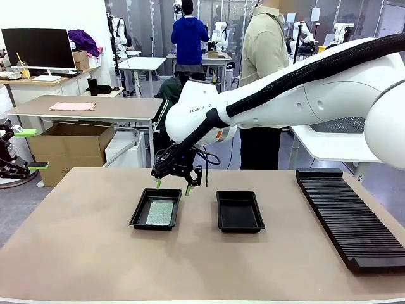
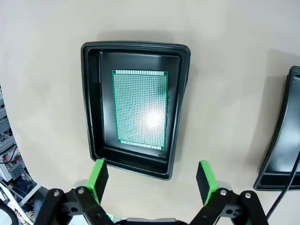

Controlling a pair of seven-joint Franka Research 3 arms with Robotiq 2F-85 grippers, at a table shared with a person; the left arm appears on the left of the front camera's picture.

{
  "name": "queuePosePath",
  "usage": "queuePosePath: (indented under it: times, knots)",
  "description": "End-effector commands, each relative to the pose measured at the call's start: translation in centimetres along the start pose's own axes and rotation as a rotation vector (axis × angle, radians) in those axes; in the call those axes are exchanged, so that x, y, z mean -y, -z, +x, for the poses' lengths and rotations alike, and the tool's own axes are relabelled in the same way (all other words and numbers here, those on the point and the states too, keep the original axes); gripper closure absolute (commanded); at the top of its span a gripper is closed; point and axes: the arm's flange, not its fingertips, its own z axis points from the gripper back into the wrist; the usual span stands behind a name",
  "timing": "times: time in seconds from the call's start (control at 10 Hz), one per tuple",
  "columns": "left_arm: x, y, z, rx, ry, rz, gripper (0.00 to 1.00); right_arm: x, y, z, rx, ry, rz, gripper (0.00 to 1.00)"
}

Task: Inspect and transfer BCBs to ESD trays.
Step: Pick up the ESD tray and place it on the left side of the table.

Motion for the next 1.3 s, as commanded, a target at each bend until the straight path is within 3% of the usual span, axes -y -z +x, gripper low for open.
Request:
queuePosePath:
  times: [0.0,0.8,0.9,1.2]
  knots:
    - [0.0,0.0,-0.1,0.002,-0.001,-0.001,0.00,0.0,0.1,0.0,0.004,-0.006,0.018,0.00]
    - [0.0,0.0,-0.1,0.002,-0.001,-0.001,0.00,0.0,0.0,0.0,0.000,0.000,0.000,0.00]
    - [0.0,0.0,0.0,0.000,0.000,0.000,0.00,1.2,-0.8,-0.9,0.027,0.020,0.074,0.00]
    - [2.7,2.3,1.0,-0.038,0.010,0.212,0.00,5.1,-2.5,-3.3,0.045,0.035,0.225,0.00]
